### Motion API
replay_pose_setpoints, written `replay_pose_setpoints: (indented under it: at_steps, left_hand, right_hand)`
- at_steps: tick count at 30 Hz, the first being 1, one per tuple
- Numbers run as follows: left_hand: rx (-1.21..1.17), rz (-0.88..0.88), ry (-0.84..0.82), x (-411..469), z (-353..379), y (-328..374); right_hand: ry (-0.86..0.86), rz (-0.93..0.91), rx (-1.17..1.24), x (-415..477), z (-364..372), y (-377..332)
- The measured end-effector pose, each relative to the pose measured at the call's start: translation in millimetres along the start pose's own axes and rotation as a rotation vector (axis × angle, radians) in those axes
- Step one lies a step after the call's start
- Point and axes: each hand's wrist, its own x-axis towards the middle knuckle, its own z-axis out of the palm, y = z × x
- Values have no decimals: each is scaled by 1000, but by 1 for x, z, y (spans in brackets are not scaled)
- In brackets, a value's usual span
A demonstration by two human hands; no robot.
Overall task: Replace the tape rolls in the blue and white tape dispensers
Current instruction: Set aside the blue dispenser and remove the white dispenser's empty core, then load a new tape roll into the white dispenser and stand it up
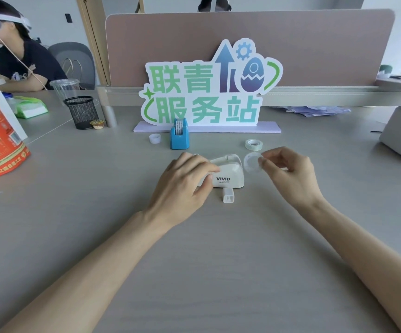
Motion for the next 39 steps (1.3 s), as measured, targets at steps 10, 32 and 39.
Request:
replay_pose_setpoints:
  at_steps: [10, 32, 39]
  left_hand:
    - [25, 43, -29, 9, 5, 2]
    - [48, -71, -84, 65, 33, -6]
    - [70, 109, 12, 24, 12, 17]
  right_hand:
    - [-95, 158, -407, 20, -1, 29]
    - [-94, 18, -267, 84, 22, 15]
    - [-88, -89, -31, 5, 5, -16]
